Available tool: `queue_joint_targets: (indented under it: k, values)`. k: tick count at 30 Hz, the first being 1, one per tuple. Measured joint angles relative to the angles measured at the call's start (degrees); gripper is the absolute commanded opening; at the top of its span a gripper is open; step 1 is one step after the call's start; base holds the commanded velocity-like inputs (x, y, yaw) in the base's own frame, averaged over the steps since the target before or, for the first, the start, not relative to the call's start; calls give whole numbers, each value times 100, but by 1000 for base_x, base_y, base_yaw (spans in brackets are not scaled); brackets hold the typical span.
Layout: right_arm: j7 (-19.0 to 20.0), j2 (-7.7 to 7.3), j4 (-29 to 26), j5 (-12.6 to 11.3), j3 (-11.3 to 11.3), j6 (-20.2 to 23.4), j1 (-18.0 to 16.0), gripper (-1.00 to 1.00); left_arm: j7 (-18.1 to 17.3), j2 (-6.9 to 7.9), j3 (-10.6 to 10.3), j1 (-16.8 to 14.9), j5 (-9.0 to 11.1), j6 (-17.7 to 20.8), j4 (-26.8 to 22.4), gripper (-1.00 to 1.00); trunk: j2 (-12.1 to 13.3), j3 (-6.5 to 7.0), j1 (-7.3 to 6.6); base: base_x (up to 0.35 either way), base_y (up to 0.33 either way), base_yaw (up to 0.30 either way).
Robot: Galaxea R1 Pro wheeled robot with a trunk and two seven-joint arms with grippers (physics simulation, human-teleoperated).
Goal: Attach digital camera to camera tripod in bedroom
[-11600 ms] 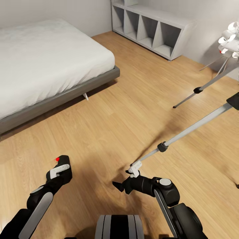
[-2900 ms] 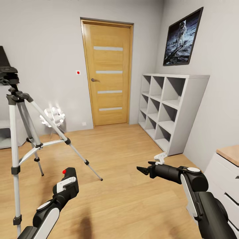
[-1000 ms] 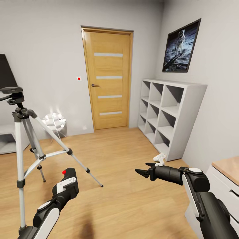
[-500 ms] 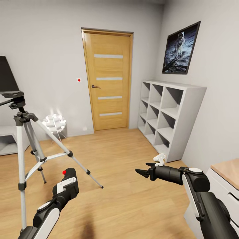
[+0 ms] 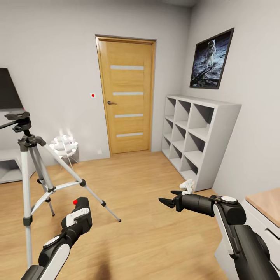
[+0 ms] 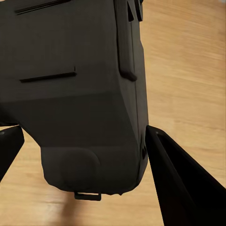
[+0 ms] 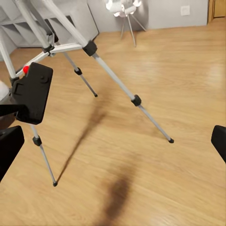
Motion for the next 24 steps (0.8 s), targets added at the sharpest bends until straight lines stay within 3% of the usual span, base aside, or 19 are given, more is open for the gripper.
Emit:
queue_joint_targets:
  k: [24]
  values:
    - [7,-2,-3,-3,-9,-83,4,100,-2,0,-2,0,0,1,2,-100,963,431,-527,0,0,0]
